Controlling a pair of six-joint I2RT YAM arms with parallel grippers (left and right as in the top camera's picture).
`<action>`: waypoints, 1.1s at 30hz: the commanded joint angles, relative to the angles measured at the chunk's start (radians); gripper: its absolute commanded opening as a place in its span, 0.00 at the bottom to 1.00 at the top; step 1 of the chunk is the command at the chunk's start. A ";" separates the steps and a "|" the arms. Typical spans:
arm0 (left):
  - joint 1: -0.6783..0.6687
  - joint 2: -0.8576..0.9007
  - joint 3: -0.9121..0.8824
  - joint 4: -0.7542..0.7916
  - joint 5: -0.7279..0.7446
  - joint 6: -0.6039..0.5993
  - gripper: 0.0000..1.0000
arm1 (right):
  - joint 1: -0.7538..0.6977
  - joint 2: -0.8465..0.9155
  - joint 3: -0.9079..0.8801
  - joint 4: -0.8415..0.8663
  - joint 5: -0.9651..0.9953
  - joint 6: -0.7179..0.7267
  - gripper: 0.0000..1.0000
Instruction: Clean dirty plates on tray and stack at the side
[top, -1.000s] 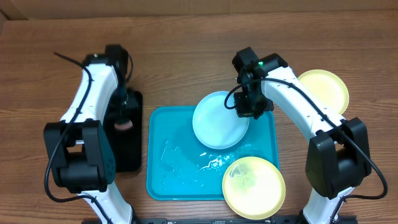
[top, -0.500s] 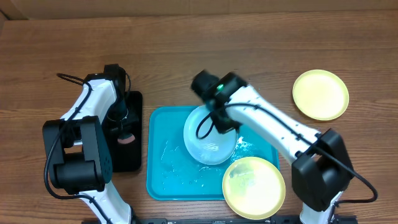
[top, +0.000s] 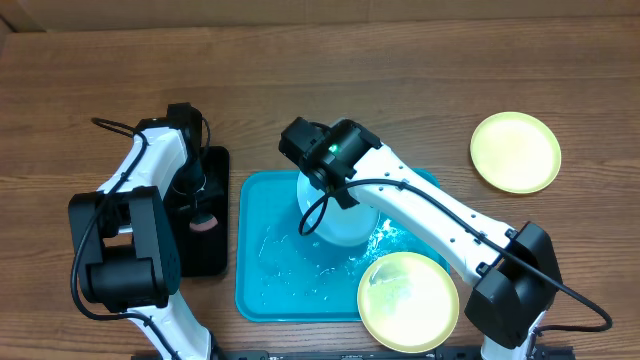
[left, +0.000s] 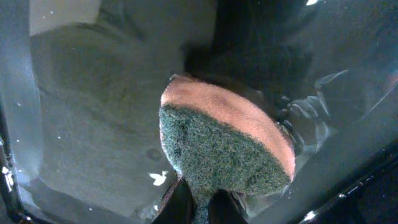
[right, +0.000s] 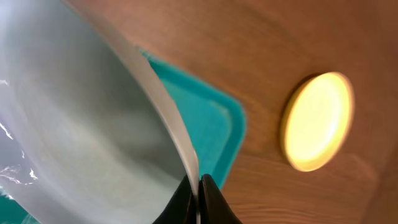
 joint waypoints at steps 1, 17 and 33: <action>0.003 0.000 -0.008 0.005 0.013 -0.002 0.04 | 0.034 -0.032 0.071 -0.016 0.150 0.012 0.04; 0.003 0.000 -0.008 0.012 0.012 -0.002 0.04 | 0.360 -0.032 0.093 -0.135 0.610 -0.031 0.04; 0.003 0.000 -0.008 0.022 0.005 -0.002 0.04 | 0.481 -0.032 0.093 -0.123 0.727 -0.068 0.04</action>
